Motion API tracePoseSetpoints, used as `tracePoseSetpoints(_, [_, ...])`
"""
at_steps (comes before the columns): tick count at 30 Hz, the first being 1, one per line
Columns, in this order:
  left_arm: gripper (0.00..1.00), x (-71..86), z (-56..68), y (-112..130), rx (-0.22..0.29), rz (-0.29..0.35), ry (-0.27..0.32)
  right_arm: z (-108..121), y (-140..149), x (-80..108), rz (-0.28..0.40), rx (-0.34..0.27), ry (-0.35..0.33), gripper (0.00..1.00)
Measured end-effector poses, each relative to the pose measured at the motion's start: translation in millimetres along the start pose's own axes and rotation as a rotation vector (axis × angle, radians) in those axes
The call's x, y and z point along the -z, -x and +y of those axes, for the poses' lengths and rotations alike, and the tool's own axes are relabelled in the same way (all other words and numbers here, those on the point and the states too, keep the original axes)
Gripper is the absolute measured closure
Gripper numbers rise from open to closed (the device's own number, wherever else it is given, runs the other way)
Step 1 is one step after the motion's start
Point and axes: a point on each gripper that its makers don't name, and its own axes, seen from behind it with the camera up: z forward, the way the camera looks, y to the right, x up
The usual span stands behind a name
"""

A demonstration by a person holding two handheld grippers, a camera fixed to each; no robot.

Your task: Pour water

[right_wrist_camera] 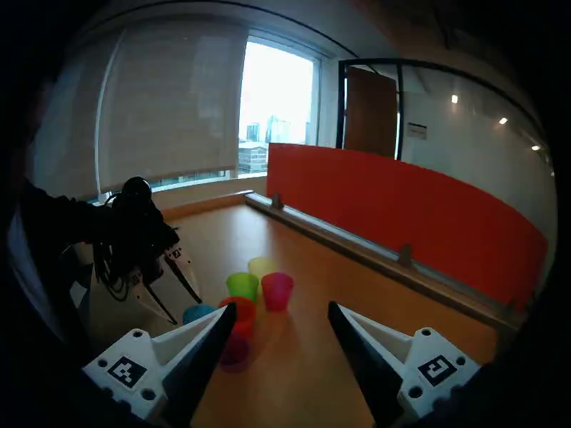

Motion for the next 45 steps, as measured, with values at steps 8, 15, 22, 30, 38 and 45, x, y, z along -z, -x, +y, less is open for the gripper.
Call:
tracePoseSetpoints(8, [0.13,-11.9,-2.2,1,0.015,0.001,0.004,4,6,-0.8,-0.012,0.004,0.003,0.01])
tracePoseSetpoints(15, [0.13,-20.6,-5.0,3,0.031,0.005,0.001,7,9,-1.6,-0.014,0.001,0.007,0.01])
tracePoseSetpoints(22, [0.13,-27.9,-3.6,2,0.026,0.005,0.009,9,12,-2.4,-0.022,0.003,0.010,0.01])
tracePoseSetpoints(30, [0.13,-36.6,-1.8,1,0.017,0.004,0.016,9,13,-3.2,-0.025,0.006,0.007,0.01])
tracePoseSetpoints(38, [0.13,-42.4,-1.5,-3,0.000,0.014,0.011,10,15,-2.7,-0.029,0.007,0.011,0.01])
tracePoseSetpoints(45, [0.13,-46.4,-0.9,-3,-0.026,0.008,0.003,10,16,-2.0,-0.031,0.010,0.011,0.00])
